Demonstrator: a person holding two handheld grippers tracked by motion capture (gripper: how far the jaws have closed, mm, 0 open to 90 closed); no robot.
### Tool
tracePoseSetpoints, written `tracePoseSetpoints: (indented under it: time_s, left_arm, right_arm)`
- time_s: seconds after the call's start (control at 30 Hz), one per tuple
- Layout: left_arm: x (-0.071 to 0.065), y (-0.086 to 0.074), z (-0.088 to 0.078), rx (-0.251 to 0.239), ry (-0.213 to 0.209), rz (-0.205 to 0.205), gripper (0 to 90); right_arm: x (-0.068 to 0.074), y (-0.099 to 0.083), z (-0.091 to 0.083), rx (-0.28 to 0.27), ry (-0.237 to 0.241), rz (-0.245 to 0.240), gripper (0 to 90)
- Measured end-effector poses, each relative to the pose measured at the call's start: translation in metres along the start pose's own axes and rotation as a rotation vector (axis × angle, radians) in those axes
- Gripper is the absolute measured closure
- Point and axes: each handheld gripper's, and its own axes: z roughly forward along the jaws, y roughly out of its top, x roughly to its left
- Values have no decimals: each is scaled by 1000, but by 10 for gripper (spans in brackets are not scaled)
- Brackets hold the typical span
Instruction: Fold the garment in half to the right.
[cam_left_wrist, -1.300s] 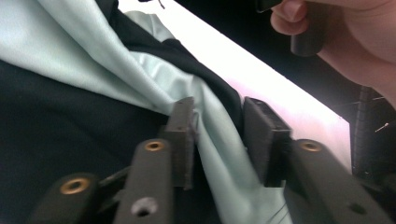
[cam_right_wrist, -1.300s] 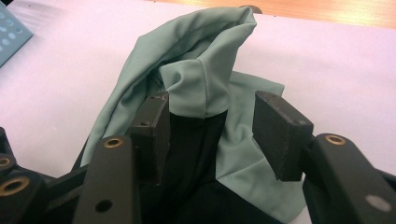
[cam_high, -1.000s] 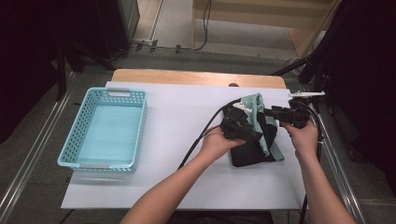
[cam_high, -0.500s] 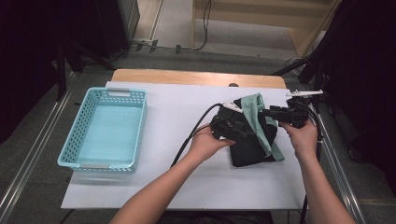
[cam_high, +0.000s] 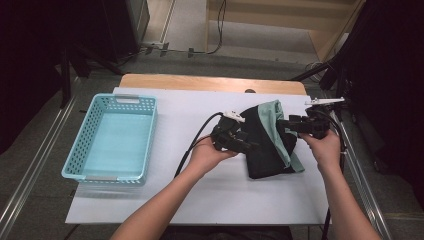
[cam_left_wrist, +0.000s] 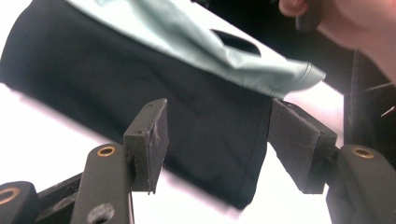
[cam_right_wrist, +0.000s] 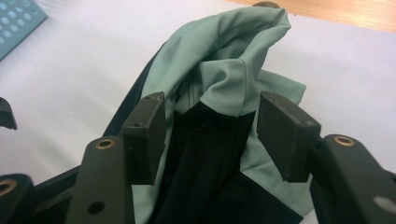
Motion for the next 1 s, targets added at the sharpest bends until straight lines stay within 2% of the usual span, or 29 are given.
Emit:
tracePoseSetpoints:
  time_s: [0.07, 0.27, 0.5, 0.63, 0.83, 0.97, 1.0]
  left_arm:
    - [0, -4, -3, 10, 3, 9, 388]
    - [0, -14, -11, 0, 5, 11, 388]
    - [3, -28, -24, -12, 14, 12, 388]
    - [7, -33, -31, -25, 18, -2, 388]
    - [13, -39, -40, -34, 42, -21, 388]
    - [15, -42, -43, -37, 49, -22, 388]
    - [15, -45, -46, -41, 56, -30, 388]
  right_arm:
    - [1, 0, 0, 2, 4, -3, 391]
    - [6, 1, 2, 23, 12, -12, 386]
    - [14, 5, 0, 23, 8, -28, 404]
    - [18, 8, 0, 23, 8, -33, 411]
    - [24, 10, 7, 52, 6, -41, 418]
    - [25, 12, 8, 59, 7, -43, 426]
    - [26, 12, 9, 61, 14, -44, 450]
